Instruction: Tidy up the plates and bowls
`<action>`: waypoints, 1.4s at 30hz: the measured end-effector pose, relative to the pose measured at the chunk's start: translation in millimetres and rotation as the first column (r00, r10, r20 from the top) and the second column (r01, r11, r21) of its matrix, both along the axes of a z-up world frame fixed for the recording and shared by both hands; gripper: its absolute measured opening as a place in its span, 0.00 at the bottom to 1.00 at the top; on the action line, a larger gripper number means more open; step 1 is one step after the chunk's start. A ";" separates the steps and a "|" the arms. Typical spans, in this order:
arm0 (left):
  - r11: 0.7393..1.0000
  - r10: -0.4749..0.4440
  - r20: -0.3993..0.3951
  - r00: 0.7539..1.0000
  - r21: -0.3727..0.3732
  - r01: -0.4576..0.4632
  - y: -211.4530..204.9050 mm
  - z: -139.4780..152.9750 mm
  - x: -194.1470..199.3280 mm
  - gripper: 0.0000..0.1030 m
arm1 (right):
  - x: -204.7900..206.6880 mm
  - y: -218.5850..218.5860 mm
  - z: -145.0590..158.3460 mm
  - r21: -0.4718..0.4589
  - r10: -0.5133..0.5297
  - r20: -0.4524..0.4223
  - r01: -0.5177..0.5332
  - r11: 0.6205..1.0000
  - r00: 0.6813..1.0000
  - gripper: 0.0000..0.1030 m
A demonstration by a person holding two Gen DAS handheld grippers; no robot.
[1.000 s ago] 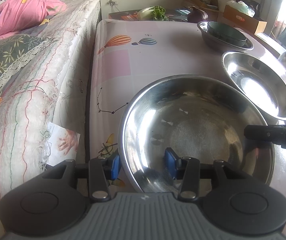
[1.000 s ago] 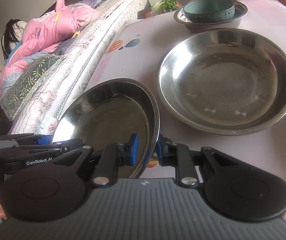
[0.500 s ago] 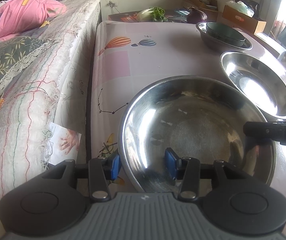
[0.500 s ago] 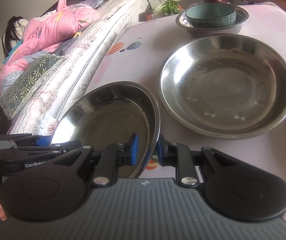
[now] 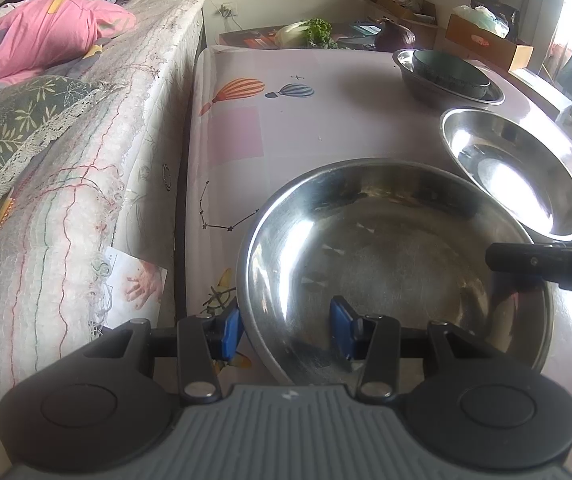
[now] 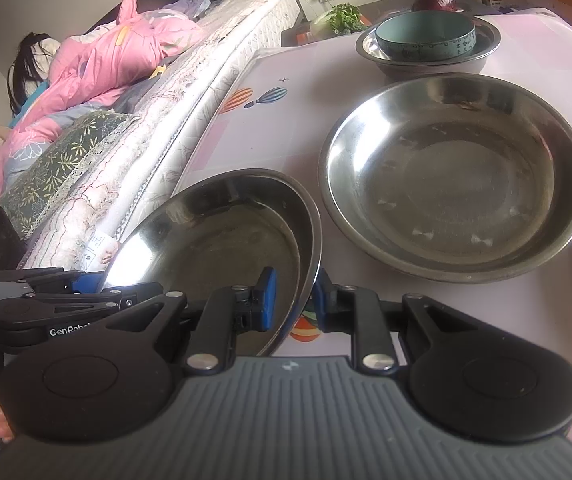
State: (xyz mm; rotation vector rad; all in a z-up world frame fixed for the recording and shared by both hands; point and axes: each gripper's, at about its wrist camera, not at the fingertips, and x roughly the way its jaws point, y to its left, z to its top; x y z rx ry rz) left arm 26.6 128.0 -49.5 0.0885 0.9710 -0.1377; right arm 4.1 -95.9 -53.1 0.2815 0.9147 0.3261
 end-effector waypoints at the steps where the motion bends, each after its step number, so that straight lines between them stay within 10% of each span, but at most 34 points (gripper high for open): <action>1: 1.000 0.000 0.000 1.000 0.000 0.000 0.2 0.3 -0.1 0.45 | 0.0 0.0 -0.2 0.000 0.000 0.000 0.000 1.000 1.000 0.19; 42: 1.000 0.001 0.036 0.999 -0.014 0.000 -0.7 10.1 -8.0 0.45 | -2.5 2.8 8.3 -0.021 0.010 0.032 -0.010 1.000 0.999 0.20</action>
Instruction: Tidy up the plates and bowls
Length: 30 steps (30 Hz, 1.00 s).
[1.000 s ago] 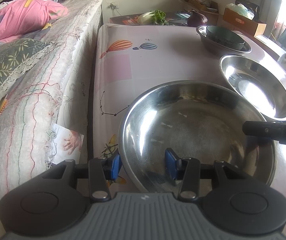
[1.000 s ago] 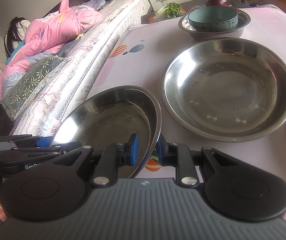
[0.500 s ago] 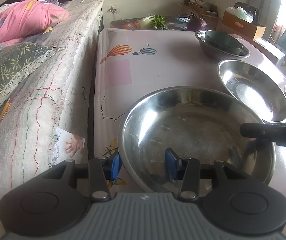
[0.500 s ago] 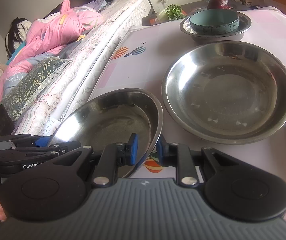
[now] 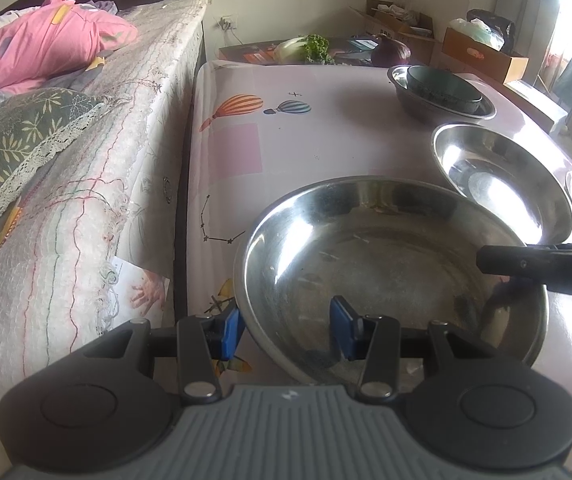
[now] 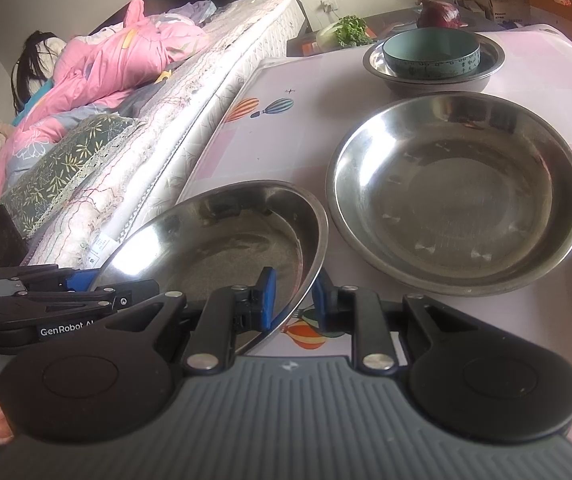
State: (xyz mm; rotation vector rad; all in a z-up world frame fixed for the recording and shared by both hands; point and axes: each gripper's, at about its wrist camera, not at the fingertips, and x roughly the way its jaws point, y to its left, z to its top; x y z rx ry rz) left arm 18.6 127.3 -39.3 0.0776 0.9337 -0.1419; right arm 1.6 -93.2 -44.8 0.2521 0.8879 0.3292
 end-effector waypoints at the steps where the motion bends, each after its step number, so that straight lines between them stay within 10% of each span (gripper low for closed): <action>1: 1.000 -0.003 -0.005 1.000 0.001 0.003 -0.5 -1.4 -0.1 0.45 | -0.2 -0.3 -0.8 -0.001 0.000 -0.002 0.000 1.000 1.000 0.20; 30: 1.000 -0.024 -0.055 0.998 0.000 0.024 -6.7 -12.5 13.8 0.57 | 3.9 -5.7 -18.6 0.016 -0.015 -0.049 0.015 1.000 0.999 0.20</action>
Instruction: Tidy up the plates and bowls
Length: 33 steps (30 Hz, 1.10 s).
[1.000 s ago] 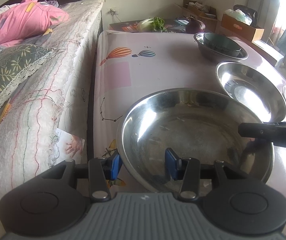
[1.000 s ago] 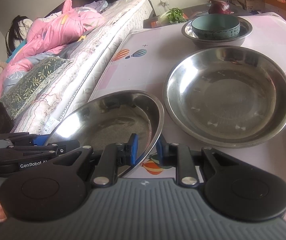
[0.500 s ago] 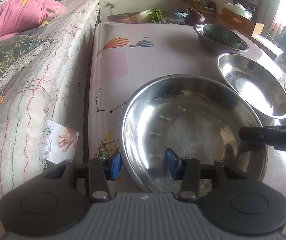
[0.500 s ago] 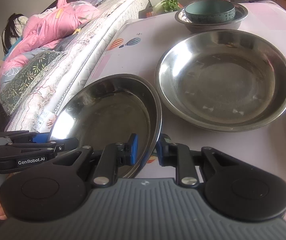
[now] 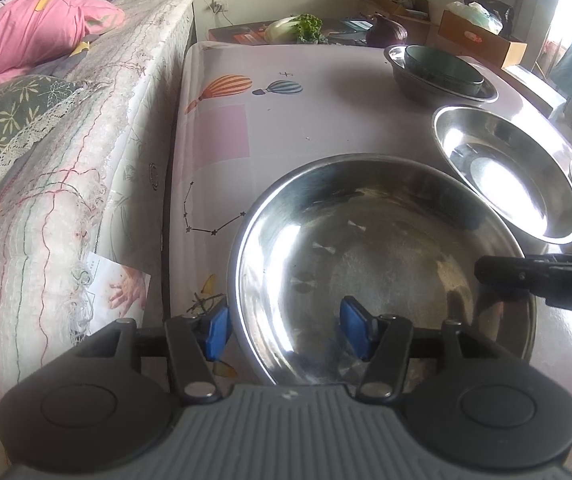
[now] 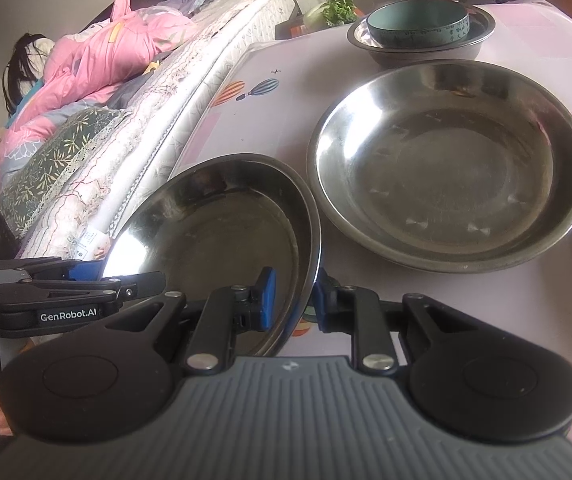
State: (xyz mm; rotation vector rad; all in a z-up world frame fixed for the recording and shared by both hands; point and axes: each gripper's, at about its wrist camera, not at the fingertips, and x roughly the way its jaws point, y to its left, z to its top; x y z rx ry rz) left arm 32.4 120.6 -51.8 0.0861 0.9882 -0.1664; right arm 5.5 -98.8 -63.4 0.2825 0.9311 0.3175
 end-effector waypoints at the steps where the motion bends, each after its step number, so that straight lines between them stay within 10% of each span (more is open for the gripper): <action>1: 1.000 -0.004 -0.002 1.000 0.002 0.004 -1.1 0.2 -2.0 0.57 | -0.5 -0.2 0.1 -0.004 0.002 0.001 -0.002 1.000 1.000 0.20; 33: 0.996 0.009 0.017 1.000 0.089 -0.010 -13.7 -0.6 -2.4 0.56 | -1.4 9.6 4.9 -0.085 0.031 0.087 -0.023 0.996 0.996 0.19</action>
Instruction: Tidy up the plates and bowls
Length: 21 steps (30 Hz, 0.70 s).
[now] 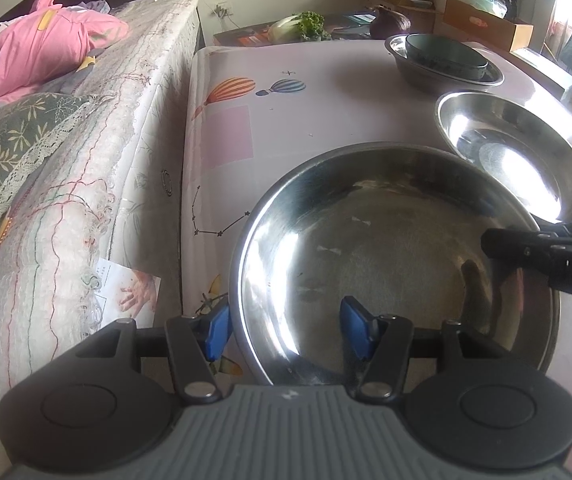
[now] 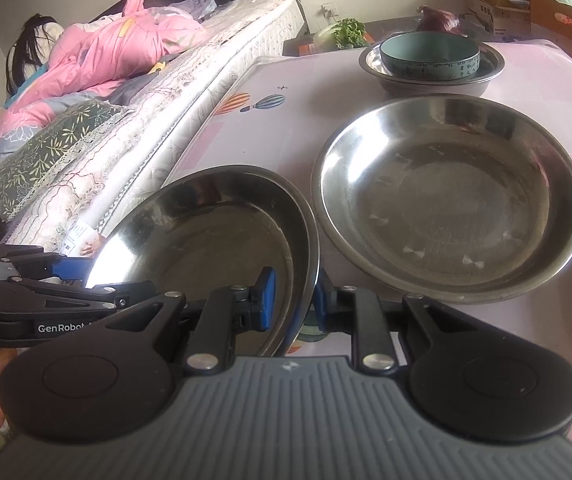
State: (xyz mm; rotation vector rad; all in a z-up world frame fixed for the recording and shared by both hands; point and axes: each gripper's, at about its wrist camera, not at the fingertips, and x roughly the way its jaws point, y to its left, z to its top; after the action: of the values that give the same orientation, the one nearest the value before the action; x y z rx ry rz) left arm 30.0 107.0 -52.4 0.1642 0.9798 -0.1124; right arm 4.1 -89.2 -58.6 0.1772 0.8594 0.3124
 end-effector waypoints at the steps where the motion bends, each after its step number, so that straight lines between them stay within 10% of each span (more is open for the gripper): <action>1: 1.000 0.001 0.001 1.000 0.000 -0.001 -0.2 0.5 -0.3 0.56 | -0.5 0.3 0.9 -0.003 0.001 0.004 -0.001 1.000 1.000 0.19; 21: 1.000 0.008 0.032 0.999 -0.022 -0.008 2.9 14.3 -6.3 0.56 | -6.1 -1.7 11.7 0.010 0.004 0.025 -0.004 1.000 1.000 0.19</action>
State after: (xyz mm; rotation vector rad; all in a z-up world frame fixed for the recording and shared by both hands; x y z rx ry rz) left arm 23.7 109.9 -38.1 0.1414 0.9465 -0.1130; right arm -2.0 -90.9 -46.9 0.1810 0.8340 0.3220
